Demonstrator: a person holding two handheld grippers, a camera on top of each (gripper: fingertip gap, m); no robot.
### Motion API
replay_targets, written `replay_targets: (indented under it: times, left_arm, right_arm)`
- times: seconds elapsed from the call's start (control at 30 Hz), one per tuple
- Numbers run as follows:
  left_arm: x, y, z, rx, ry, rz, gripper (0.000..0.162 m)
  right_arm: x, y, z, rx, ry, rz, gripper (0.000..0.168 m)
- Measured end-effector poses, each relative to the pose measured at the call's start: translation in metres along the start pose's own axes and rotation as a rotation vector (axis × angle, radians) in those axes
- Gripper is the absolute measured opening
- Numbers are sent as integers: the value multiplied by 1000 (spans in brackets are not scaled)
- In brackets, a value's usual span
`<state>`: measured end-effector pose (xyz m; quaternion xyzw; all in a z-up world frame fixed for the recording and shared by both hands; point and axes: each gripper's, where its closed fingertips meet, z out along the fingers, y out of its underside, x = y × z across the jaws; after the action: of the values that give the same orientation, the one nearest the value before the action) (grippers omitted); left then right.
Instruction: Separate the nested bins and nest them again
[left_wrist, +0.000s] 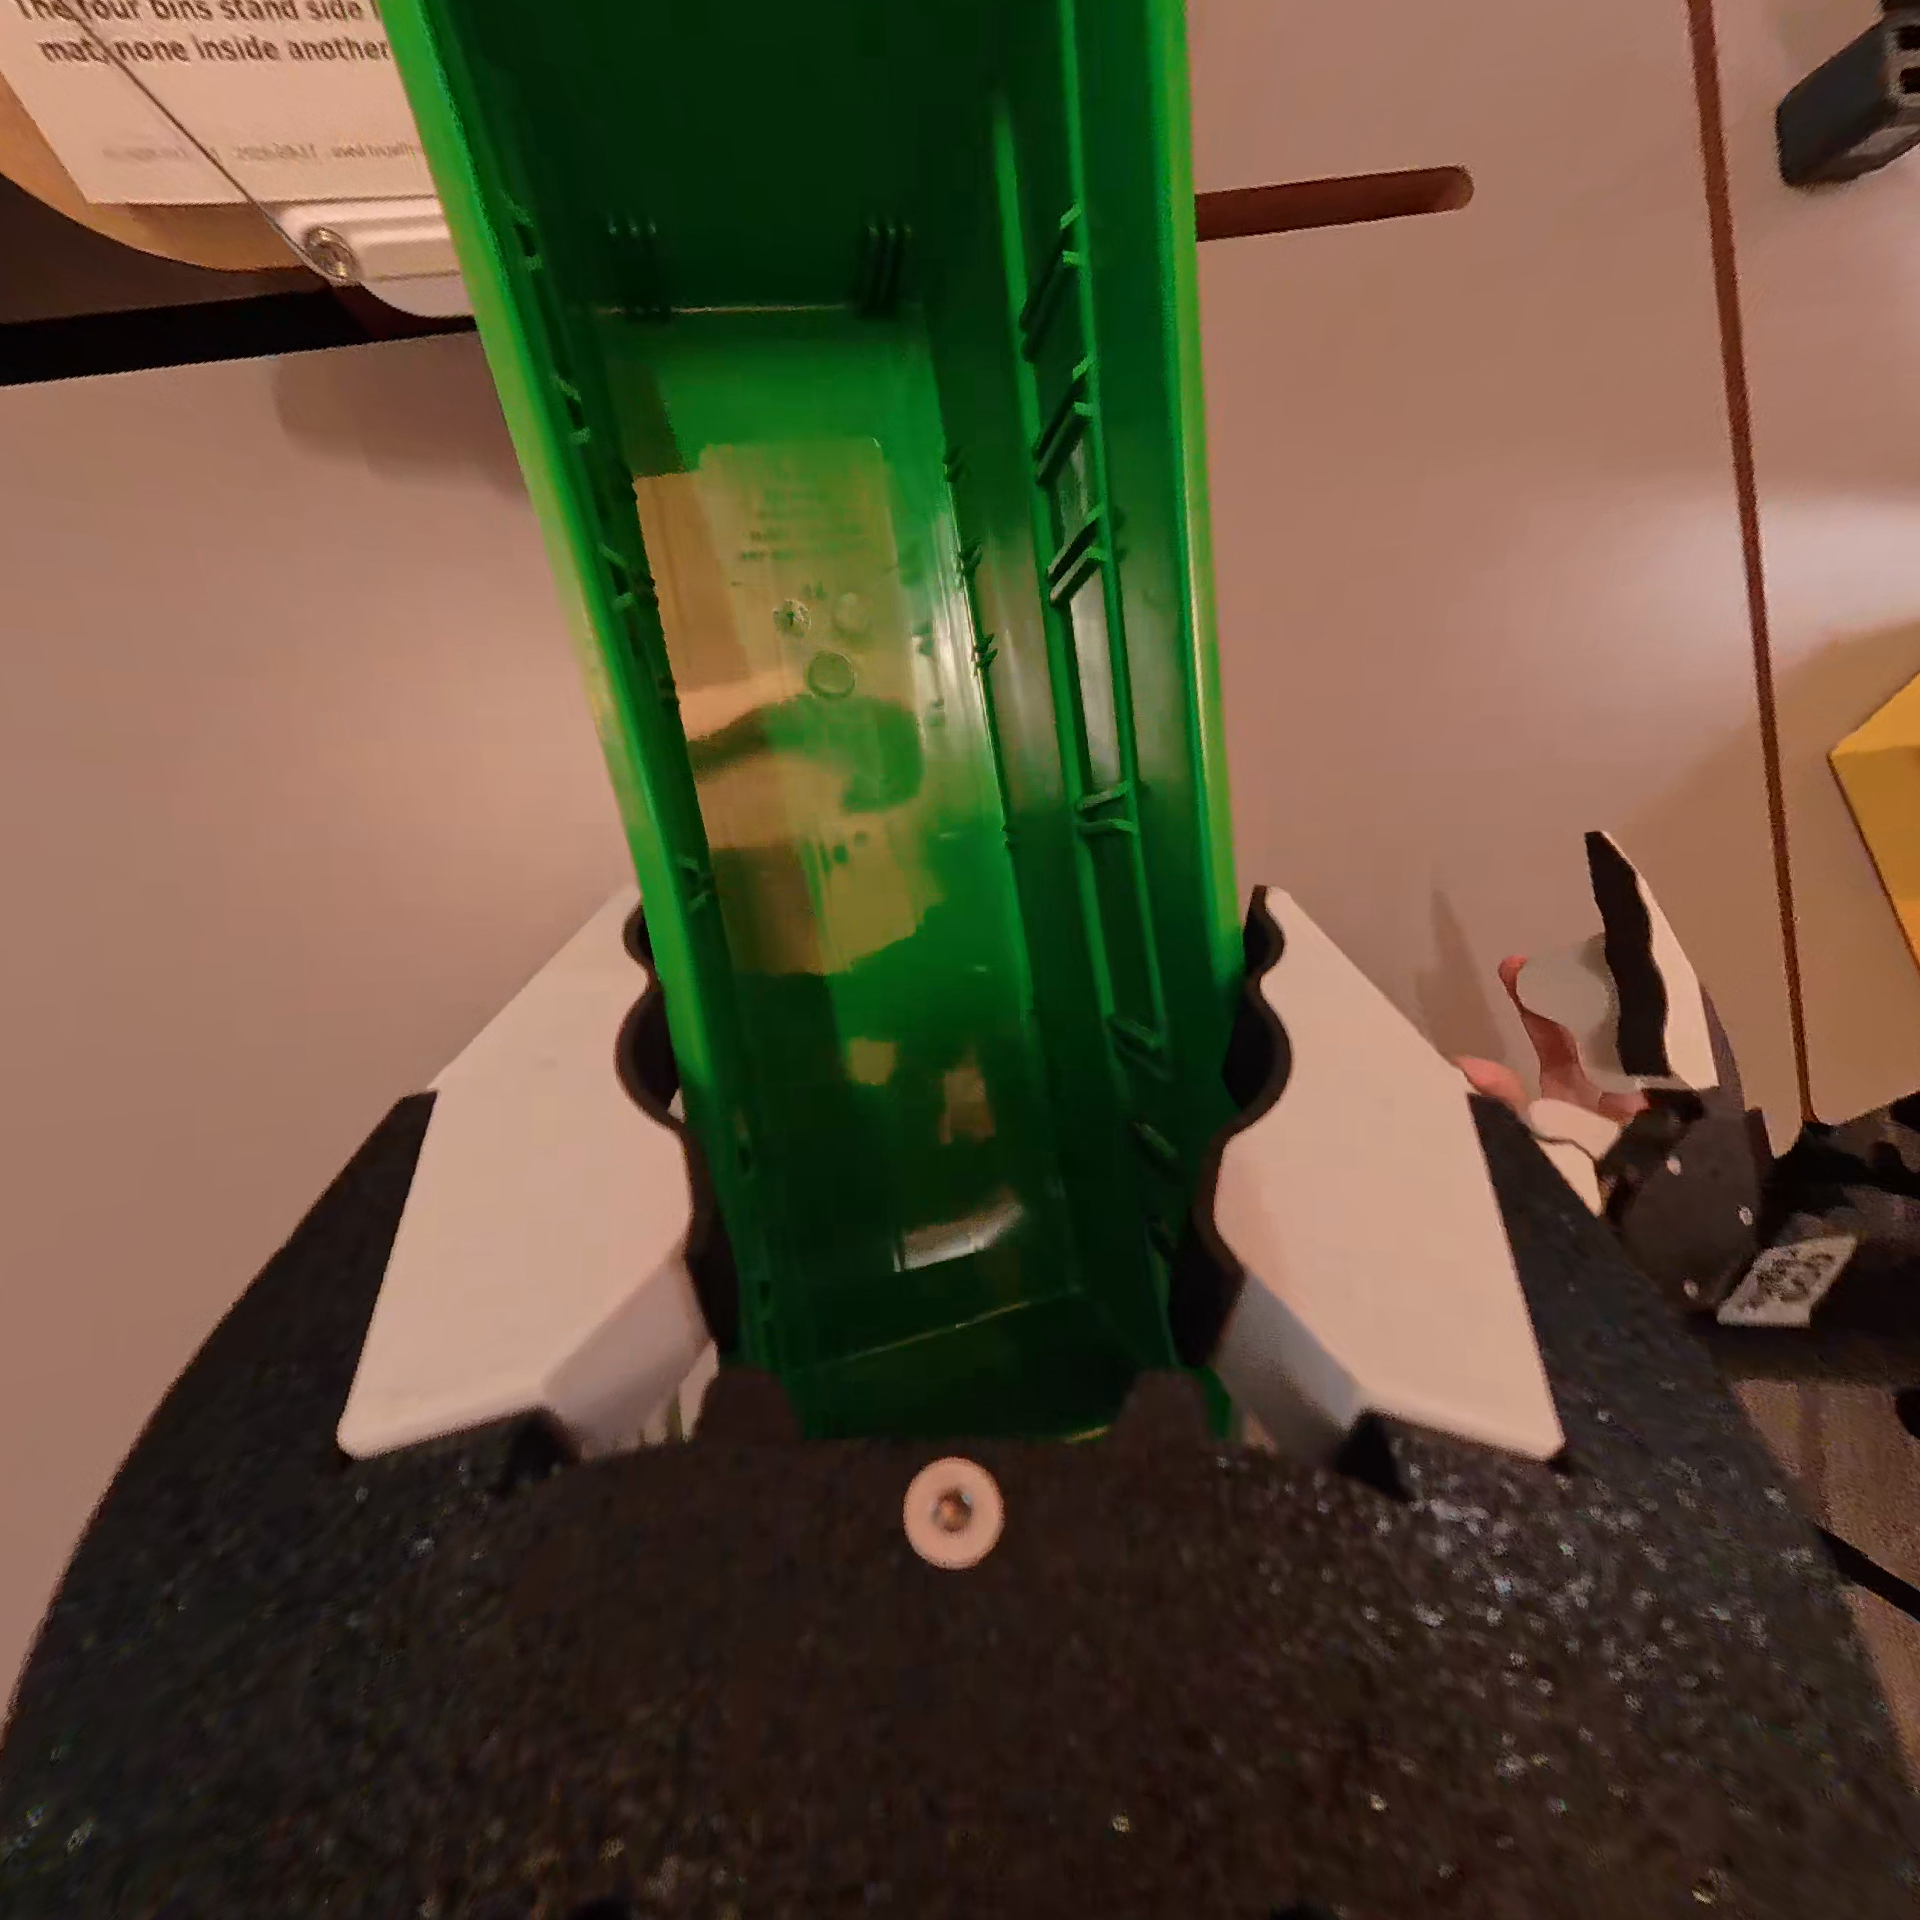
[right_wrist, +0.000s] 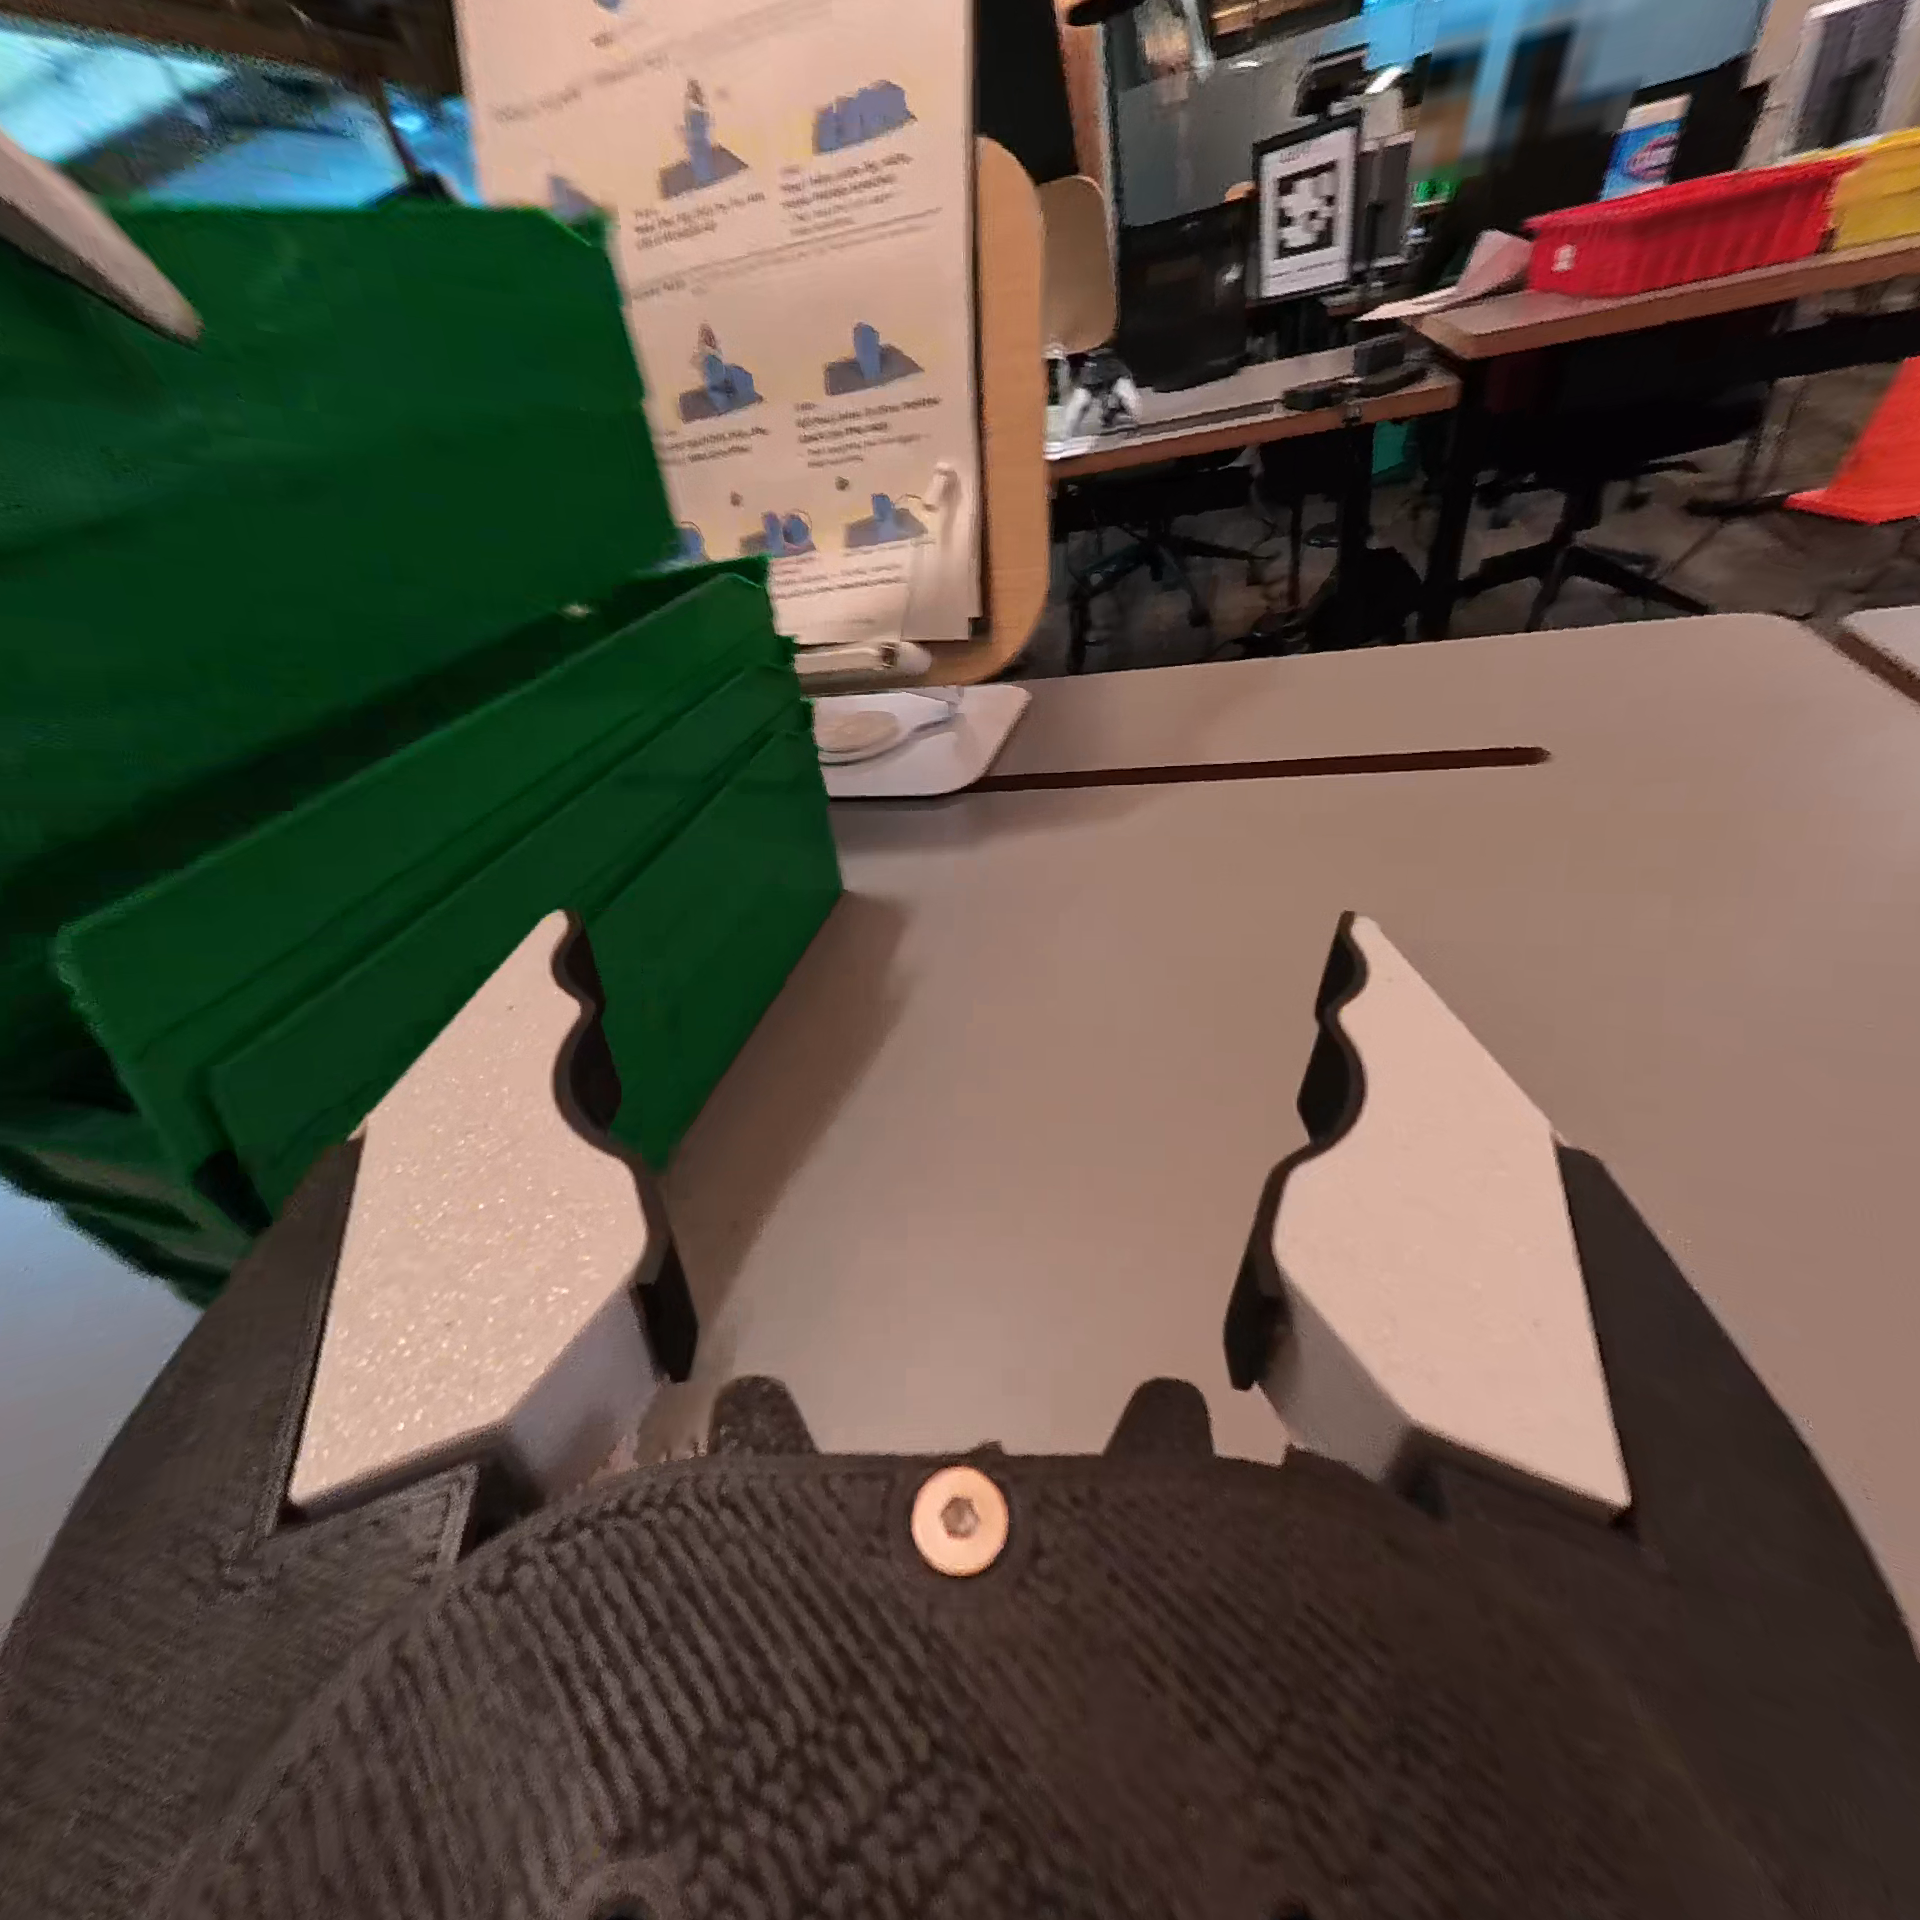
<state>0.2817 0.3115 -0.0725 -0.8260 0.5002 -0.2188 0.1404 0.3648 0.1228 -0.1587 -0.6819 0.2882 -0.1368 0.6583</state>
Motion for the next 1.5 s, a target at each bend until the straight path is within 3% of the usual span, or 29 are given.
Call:
replay_targets:
  times: [0.07, 0.47, 1.07, 1.27, 1.5]
  left_arm:
    - [2, 0, 9, -5, -24, 3, 107]
    - [10, -5, 38, 40, -90, 23, 107]
    - [-1, 15, 75, 124, -22, -14, 116]
    - [10, 6, 52, 242, 115, -16, 126]
    - [-4, 11, -19, 558, 139, 192, 119]
  right_arm:
    - [-9, 0, 0, -3, -38, -12, 129]
    - [16, 3, -3, -21, 31, -17, 132]
    - [15, 13, 1, -55, 29, -28, 132]
    - [6, 16, 4, -72, 10, -46, 133]
    - [-20, 23, 8, -112, -67, -52, 133]
